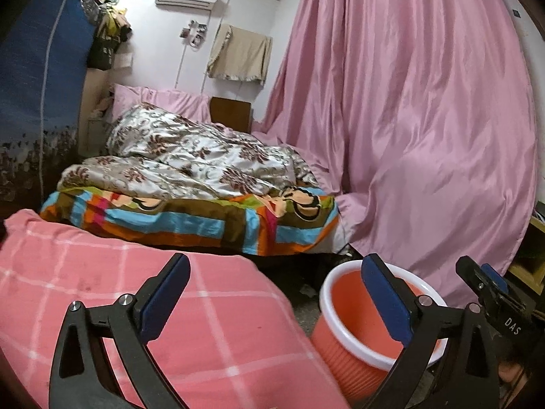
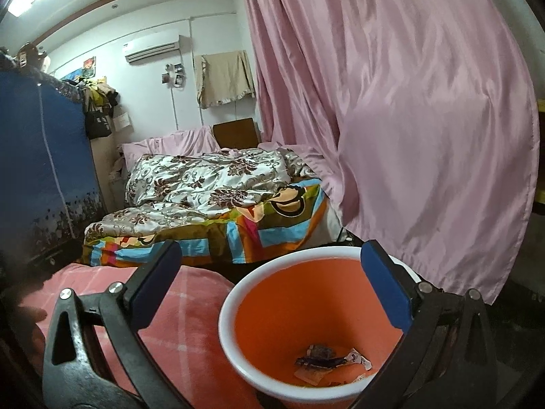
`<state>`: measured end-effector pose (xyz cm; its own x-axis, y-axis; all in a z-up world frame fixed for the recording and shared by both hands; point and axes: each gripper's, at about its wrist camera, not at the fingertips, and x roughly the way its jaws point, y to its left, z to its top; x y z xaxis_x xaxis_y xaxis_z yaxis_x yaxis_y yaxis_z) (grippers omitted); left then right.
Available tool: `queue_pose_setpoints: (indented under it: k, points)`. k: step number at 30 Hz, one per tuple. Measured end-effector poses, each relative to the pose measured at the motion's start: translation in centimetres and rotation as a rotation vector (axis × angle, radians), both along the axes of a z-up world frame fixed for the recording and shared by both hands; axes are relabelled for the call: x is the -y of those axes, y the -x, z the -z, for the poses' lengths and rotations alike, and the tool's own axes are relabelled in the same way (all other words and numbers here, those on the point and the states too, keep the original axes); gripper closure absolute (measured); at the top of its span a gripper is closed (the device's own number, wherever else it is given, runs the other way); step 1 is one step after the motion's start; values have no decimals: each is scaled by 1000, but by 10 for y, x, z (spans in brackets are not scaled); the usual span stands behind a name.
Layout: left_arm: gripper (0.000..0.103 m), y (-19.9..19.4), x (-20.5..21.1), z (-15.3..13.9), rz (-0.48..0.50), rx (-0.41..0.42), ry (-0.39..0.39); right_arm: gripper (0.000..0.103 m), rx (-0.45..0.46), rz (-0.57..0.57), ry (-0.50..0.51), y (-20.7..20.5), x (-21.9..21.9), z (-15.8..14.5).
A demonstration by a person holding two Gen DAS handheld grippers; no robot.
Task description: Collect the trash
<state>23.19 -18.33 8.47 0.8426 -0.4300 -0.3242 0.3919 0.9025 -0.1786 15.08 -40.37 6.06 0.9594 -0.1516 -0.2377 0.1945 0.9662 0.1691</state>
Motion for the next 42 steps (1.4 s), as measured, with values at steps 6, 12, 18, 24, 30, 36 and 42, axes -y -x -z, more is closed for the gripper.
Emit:
queue_pose_setpoints:
  k: [6, 12, 18, 24, 30, 36, 42]
  points:
    - [4, 26, -33, 1, -57, 11, 11, 0, 35, -32, 13, 21, -24, -3]
    - [3, 62, -67, 5, -111, 29, -5, 0, 73, -68, 18, 45, -49, -6]
    - [2, 102, -100, 13, -163, 52, -24, 0, 98, -104, 24, 74, -79, -1]
    - [2, 140, -127, 19, -210, 82, -41, 0, 122, -139, 35, 104, -110, 8]
    - [2, 173, -156, 31, -248, 92, -58, 0, 156, -158, 65, 134, -139, 13]
    - [2, 197, -177, 44, -277, 95, -54, 0, 184, -154, 79, 159, -155, 21]
    - [2, 217, -186, 62, -278, 115, -85, 0, 169, -160, 95, 175, -166, 31]
